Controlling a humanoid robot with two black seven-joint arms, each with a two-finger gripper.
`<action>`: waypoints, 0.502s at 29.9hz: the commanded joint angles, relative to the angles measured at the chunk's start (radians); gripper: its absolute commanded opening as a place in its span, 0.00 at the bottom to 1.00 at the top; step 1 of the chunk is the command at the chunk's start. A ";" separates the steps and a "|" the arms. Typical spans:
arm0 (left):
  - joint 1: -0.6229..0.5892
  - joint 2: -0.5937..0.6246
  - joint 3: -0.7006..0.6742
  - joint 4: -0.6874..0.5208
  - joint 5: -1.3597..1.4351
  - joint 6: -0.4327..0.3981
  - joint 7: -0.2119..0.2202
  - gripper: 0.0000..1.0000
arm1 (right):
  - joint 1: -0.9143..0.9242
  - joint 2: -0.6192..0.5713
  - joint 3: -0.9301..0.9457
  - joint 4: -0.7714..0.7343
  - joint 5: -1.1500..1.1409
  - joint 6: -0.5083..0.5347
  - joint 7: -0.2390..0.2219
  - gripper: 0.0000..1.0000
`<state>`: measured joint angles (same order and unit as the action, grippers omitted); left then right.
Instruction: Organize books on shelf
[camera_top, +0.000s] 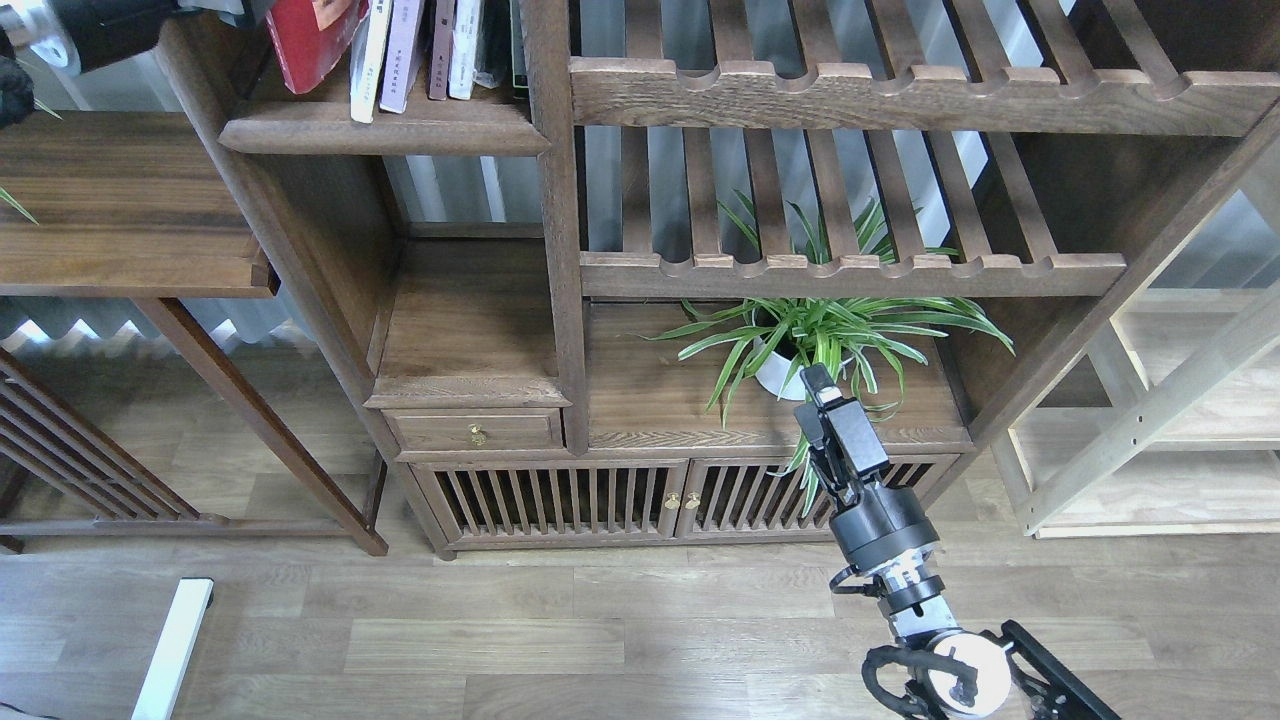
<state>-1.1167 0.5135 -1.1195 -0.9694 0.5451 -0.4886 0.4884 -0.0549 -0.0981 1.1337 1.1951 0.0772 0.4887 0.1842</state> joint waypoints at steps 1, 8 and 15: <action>0.001 -0.015 0.007 0.029 0.004 0.000 0.000 0.16 | -0.006 -0.002 0.001 0.000 0.001 0.000 0.000 0.99; -0.005 -0.029 0.012 0.038 0.015 0.000 0.000 0.30 | -0.019 -0.003 0.012 0.000 0.001 0.000 0.000 0.99; -0.049 -0.081 0.015 0.032 0.015 0.000 0.000 0.40 | -0.049 0.000 0.009 0.003 0.001 0.000 0.000 0.99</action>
<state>-1.1537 0.4499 -1.1070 -0.9313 0.5599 -0.4886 0.4885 -0.0802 -0.0985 1.1458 1.1951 0.0780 0.4887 0.1842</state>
